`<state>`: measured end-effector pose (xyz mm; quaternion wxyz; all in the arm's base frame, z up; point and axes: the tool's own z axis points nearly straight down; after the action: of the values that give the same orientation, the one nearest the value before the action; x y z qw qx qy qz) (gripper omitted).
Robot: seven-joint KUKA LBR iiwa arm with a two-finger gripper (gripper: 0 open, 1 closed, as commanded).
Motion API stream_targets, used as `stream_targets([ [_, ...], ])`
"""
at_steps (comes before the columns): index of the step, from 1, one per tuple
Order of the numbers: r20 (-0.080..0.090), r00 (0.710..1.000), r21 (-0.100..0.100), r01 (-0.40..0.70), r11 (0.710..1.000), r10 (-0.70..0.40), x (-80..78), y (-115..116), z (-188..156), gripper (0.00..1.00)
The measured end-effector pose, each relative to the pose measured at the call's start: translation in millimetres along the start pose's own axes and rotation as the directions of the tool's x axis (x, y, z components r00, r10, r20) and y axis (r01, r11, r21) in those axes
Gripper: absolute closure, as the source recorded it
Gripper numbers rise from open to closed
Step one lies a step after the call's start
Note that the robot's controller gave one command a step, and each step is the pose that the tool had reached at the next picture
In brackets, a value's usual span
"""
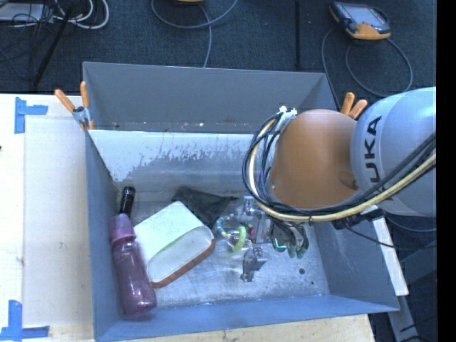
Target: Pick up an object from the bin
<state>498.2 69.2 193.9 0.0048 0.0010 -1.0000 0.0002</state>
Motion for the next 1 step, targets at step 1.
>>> stream_targets([
  [1, 0.008, 1.0, -0.001, -0.002, 1.0, 0.002, -1.7, -0.3, -3.5, 0.0],
])
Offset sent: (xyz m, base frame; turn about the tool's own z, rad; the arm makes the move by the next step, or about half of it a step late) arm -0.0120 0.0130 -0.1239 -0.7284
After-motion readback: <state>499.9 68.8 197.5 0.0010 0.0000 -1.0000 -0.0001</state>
